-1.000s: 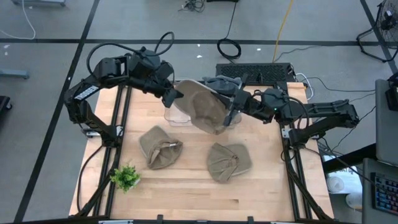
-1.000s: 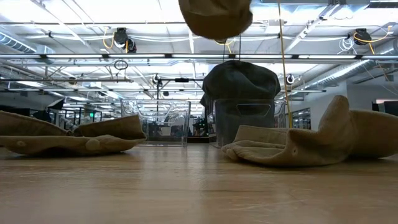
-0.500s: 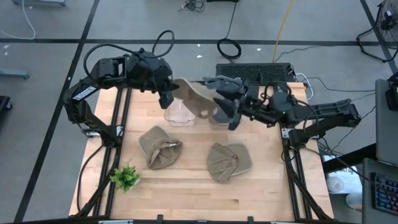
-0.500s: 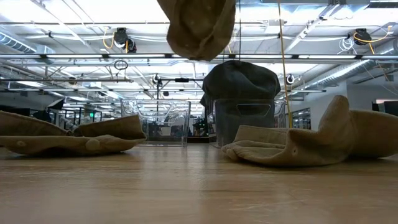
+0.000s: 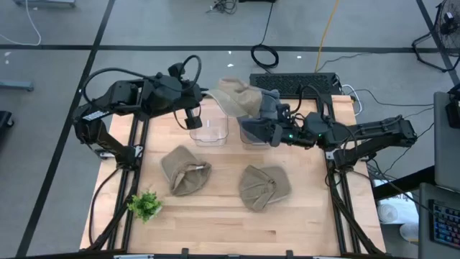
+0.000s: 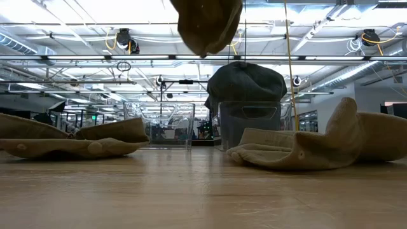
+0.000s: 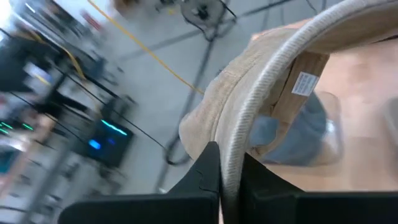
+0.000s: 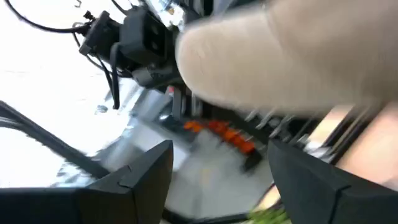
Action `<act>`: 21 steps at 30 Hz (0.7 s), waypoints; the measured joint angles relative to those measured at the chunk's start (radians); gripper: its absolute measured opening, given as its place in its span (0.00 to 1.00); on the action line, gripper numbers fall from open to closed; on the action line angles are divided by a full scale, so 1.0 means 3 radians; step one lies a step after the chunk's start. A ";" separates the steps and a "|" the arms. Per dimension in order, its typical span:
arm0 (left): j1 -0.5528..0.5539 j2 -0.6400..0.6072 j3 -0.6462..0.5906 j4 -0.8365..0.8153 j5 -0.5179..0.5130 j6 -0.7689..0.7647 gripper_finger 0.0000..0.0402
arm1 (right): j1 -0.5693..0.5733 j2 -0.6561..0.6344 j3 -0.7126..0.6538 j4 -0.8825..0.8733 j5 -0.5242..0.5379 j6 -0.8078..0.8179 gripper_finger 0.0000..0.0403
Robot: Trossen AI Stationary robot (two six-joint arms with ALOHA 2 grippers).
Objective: Pick & Place hat
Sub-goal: Put the bottom right brown cap into the left transparent bin
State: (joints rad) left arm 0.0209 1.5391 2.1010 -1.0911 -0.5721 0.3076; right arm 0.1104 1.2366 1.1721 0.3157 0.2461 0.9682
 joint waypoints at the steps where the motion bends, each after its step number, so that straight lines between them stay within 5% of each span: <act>1: -0.0043 0.0000 0.0000 0.0076 -0.0077 0.0099 0.02 | 0.0000 0.0014 -0.0064 0.0107 -0.0063 0.0121 0.62; 9: -0.0345 0.0000 0.0000 0.0581 -0.0892 0.0816 0.02 | -0.0030 0.0080 -0.0582 0.1551 0.0043 0.0606 0.62; 14: -0.0504 0.0000 0.0000 0.0988 -0.1378 0.1246 0.02 | -0.0060 0.0134 -0.0701 0.1901 0.0234 0.0759 0.62; 21: -0.0617 0.0002 -0.0167 0.1440 -0.1583 0.1679 0.02 | -0.0110 0.0380 -0.0528 0.2317 0.0134 0.0666 0.62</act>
State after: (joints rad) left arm -0.1643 1.5397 2.0508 -0.6590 -1.0470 0.8113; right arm 0.0773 1.3505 1.0138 1.0106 0.2862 1.1680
